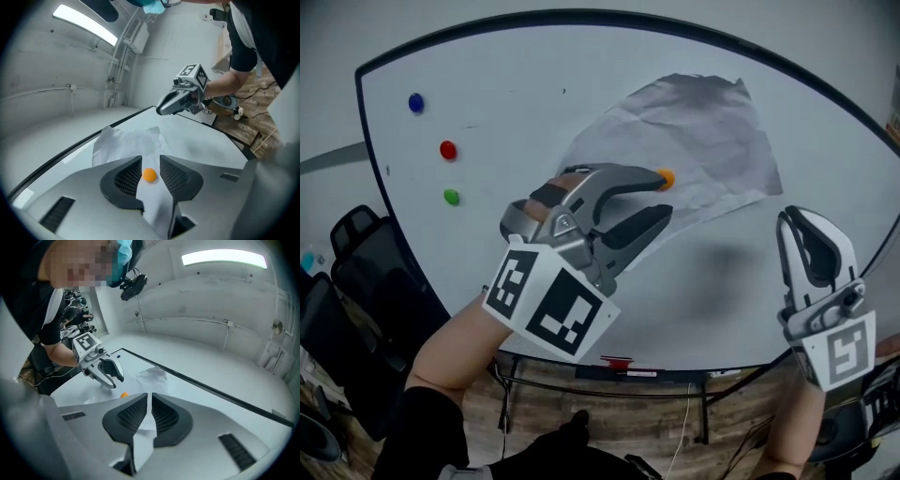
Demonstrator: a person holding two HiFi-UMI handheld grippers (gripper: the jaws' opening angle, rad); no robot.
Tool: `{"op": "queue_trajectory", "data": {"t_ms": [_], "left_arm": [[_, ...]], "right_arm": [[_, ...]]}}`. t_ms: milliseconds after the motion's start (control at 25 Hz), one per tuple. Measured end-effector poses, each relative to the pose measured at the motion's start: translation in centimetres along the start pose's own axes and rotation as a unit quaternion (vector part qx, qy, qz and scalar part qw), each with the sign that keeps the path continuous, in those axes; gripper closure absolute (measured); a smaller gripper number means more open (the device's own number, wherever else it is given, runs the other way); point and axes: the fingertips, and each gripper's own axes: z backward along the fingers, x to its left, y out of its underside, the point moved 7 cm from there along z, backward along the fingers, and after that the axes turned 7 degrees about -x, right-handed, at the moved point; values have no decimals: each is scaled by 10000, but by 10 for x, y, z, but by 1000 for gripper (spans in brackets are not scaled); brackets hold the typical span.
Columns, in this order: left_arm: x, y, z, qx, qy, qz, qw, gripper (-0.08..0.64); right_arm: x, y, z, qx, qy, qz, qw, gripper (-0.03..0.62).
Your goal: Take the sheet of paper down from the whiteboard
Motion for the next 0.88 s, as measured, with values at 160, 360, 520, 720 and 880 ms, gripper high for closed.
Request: {"op": "queue_trajectory", "data": {"t_ms": [160,360,520,720,880], "left_arm": [[-2,16,-20,563,143,-379,9976,398],[-4,26,-35,948,132,-669,9932,388],[-5,24,-39,1049,40,-892,9905,388],[-3,28,-43,1086,65,-716,9915,388],[-2,27,-44,1116,104,-711,9912,396]], "right_arm": [[-17,-1,-2,129,59,96,9999,569],[-26,10,-6,280,25,-92,9996,416],[-28,25,-7,612,72,34,9981,416],[-27,33,-8,735,176,-164,9970,416],[-25,37,-7,832,204,-105,9963,416]]}}
